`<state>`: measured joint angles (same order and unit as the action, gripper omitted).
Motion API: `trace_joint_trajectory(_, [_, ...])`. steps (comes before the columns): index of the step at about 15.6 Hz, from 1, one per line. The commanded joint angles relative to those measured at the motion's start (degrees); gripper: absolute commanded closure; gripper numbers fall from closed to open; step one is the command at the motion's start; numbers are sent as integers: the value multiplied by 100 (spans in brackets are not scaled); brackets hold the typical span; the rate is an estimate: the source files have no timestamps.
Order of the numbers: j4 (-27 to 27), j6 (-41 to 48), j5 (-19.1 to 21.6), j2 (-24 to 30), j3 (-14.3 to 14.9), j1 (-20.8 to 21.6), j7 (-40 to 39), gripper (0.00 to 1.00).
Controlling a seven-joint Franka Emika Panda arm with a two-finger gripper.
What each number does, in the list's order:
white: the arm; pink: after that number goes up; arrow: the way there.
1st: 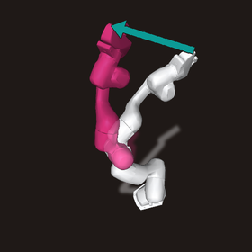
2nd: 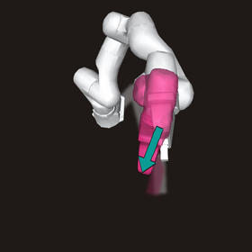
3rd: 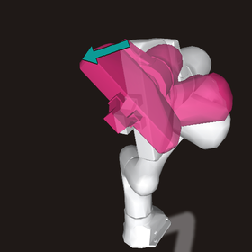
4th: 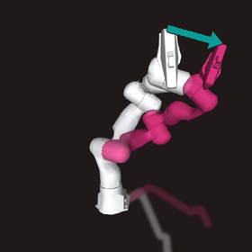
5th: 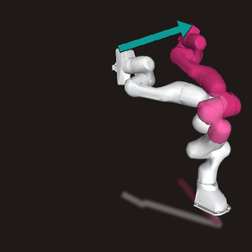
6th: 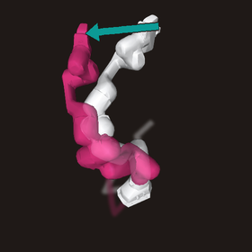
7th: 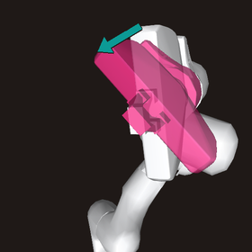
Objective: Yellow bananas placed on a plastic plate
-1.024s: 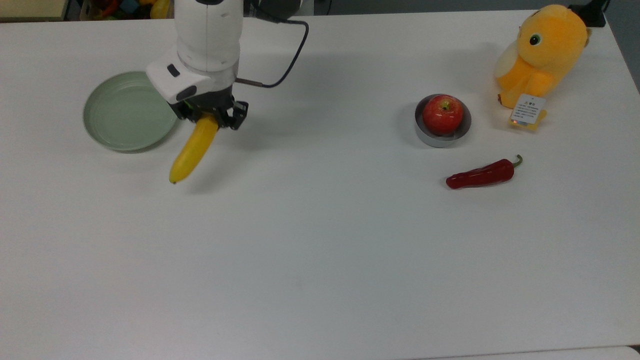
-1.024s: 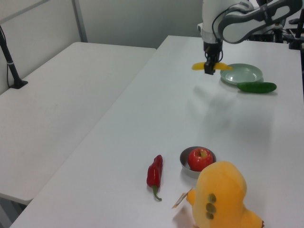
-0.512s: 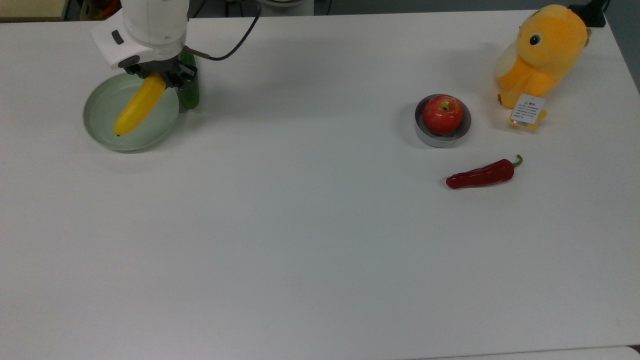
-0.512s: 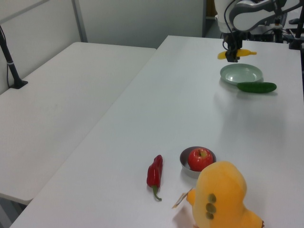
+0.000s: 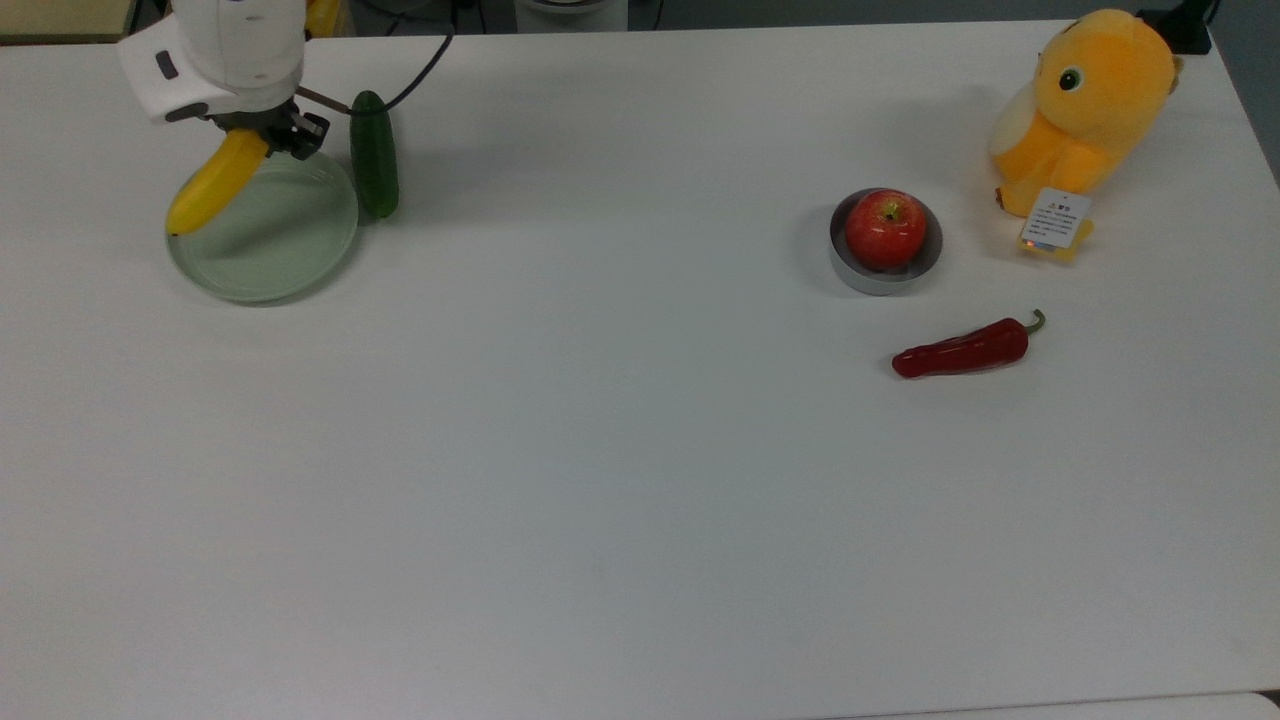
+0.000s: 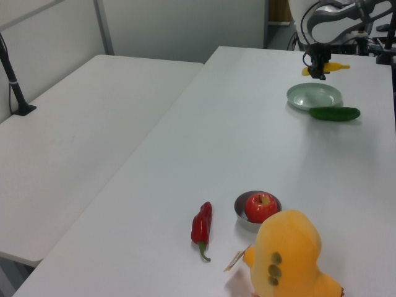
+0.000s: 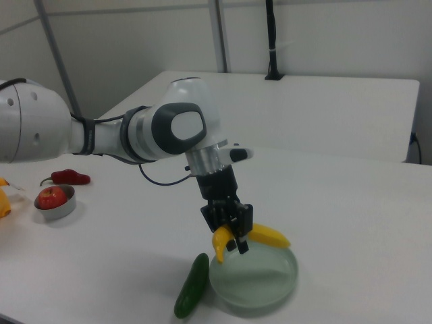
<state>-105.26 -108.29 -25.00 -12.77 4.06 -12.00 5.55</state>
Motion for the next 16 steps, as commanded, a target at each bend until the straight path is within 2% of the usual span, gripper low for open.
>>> trace_joint_trajectory(1, [-56, -375, -84, -58, 77, -198, -63, 0])
trace_joint_trajectory(9, [-38, -403, -83, -94, 77, -189, -71, 0])
trace_joint_trajectory(12, [15, -324, 21, 98, 60, -93, 16, 0])
trace_joint_trajectory(13, [23, -333, 118, 238, 51, 12, 25, 0])
trace_joint_trajectory(14, [32, -350, 380, 362, 51, 196, 25, 0])
trace_joint_trajectory(16, [119, -377, 1152, 669, 51, 416, 34, 0])
